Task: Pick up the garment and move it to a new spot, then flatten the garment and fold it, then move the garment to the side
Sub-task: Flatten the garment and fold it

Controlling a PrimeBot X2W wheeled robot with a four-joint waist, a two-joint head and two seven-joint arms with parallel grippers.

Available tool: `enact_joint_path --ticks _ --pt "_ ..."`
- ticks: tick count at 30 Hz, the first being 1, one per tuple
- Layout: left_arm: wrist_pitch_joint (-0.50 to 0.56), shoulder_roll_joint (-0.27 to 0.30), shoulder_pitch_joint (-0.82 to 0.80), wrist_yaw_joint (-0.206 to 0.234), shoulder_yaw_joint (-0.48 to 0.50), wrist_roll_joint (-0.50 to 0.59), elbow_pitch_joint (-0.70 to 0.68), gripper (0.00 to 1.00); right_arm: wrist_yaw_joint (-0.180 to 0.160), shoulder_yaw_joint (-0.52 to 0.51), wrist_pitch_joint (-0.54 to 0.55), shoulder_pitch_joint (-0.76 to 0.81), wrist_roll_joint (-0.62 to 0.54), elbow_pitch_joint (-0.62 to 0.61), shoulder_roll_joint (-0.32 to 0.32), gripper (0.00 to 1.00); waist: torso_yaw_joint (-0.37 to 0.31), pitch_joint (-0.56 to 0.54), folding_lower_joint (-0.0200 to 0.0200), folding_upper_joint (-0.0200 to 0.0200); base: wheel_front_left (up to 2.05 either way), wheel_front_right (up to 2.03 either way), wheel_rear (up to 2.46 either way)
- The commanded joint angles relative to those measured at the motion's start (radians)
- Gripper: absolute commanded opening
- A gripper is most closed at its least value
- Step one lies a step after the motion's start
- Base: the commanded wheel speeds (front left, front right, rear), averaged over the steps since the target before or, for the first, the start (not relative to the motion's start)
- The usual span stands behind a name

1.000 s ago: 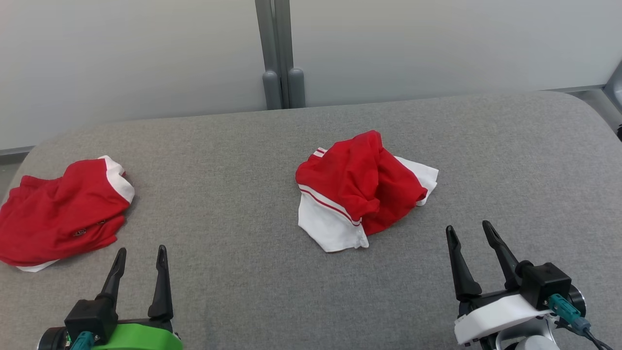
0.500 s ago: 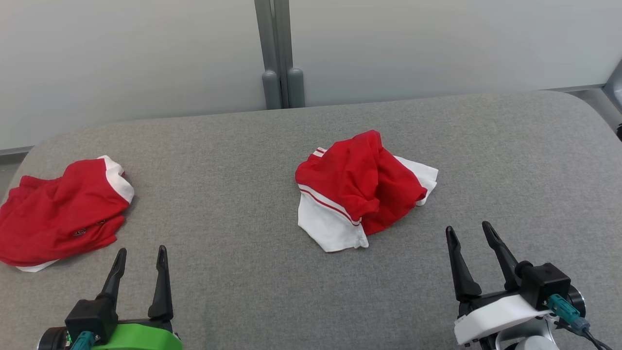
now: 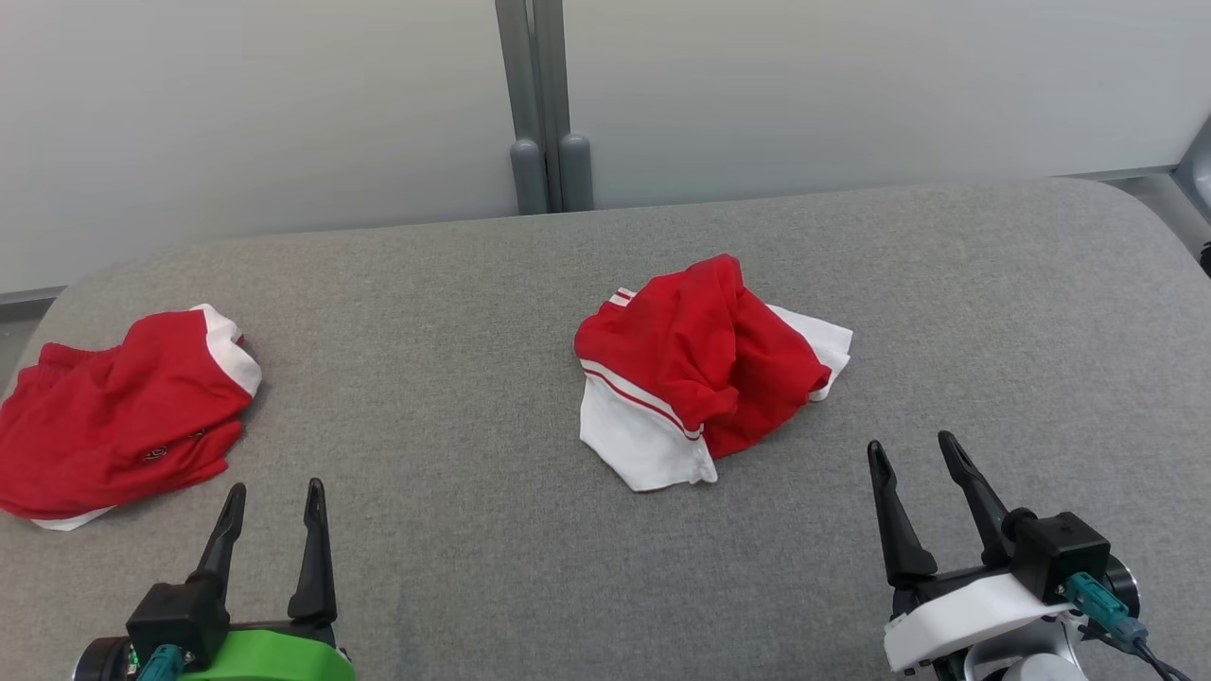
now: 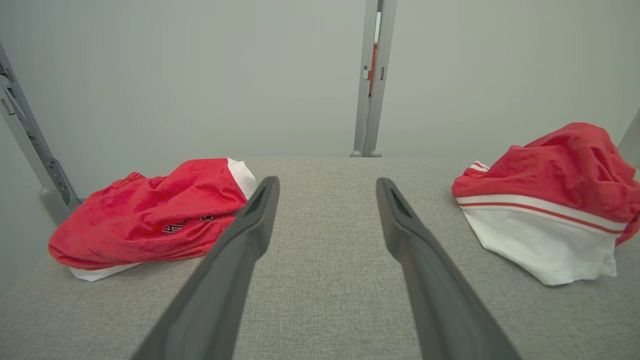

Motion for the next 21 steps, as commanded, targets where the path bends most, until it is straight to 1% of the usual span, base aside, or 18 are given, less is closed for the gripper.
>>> enact_joint_path --ticks 1,6,9,15,21 --pt "-0.001 0.0 -0.007 -0.004 0.003 0.008 0.002 1.0 0.0 0.0 -0.003 0.01 -0.004 -0.003 -0.001 1.0 0.0 0.0 0.0 0.0 0.0 0.0 0.0" --pt "-0.001 0.002 -0.019 -0.005 -0.009 0.007 0.01 1.0 0.0 0.001 -0.003 0.006 -0.001 -0.003 -0.001 1.0 -0.002 0.006 0.0 0.0 0.0 0.0 0.0" --pt "-0.001 0.009 -0.036 -0.005 -0.035 0.0 0.025 1.0 0.0 0.004 -0.003 -0.001 0.0 -0.002 0.0 1.0 -0.008 0.014 0.0 0.0 0.0 0.0 0.0" --pt "0.0 0.017 -0.112 -0.004 -0.113 -0.015 0.071 1.0 0.0 0.016 -0.003 -0.017 0.005 -0.004 -0.001 1.0 -0.043 0.045 0.0 0.0 0.0 0.0 0.0" --pt "-0.001 0.023 -0.242 -0.004 -0.215 -0.031 0.138 1.0 0.0 0.016 -0.003 -0.047 0.019 -0.013 0.0 1.0 -0.1 0.117 0.0 0.0 0.0 0.0 0.0"
